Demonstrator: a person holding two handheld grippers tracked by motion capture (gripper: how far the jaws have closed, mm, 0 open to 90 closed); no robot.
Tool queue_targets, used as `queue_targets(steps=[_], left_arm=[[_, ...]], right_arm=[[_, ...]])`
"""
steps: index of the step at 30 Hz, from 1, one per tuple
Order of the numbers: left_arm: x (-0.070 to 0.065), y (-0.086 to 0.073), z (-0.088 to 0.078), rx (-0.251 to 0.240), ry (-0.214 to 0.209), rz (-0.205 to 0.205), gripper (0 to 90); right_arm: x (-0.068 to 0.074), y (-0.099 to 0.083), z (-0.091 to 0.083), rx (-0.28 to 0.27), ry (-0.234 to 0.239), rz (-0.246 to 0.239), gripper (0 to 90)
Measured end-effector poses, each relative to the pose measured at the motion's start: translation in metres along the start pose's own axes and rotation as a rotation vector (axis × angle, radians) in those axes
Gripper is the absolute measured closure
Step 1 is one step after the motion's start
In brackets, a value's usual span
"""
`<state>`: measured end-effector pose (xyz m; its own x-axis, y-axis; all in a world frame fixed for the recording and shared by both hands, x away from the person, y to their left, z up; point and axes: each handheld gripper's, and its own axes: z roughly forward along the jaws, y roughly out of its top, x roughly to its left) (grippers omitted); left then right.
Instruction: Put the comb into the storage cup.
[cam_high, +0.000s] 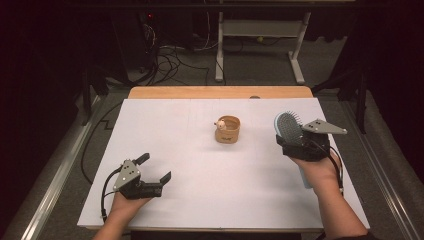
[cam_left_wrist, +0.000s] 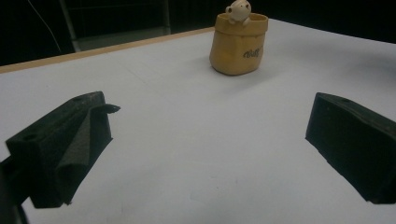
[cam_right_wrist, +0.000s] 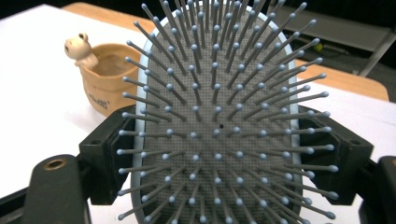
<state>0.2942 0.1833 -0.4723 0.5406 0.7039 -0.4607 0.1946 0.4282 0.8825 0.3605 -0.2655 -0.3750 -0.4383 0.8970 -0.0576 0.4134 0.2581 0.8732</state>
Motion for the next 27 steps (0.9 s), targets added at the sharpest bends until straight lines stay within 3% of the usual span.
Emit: queue_targets(steps=[20, 27], left_arm=[[0.000, 0.002, -0.001, -0.009, 0.001, -0.008, 1.4], [0.001, 0.003, -0.001, -0.011, 0.005, -0.009, 2.2]], right_arm=[[0.011, 0.002, 0.001, -0.133, 0.004, 0.012, 20.7], [0.016, 0.002, 0.005, -0.157, 0.013, 0.013, 20.7]])
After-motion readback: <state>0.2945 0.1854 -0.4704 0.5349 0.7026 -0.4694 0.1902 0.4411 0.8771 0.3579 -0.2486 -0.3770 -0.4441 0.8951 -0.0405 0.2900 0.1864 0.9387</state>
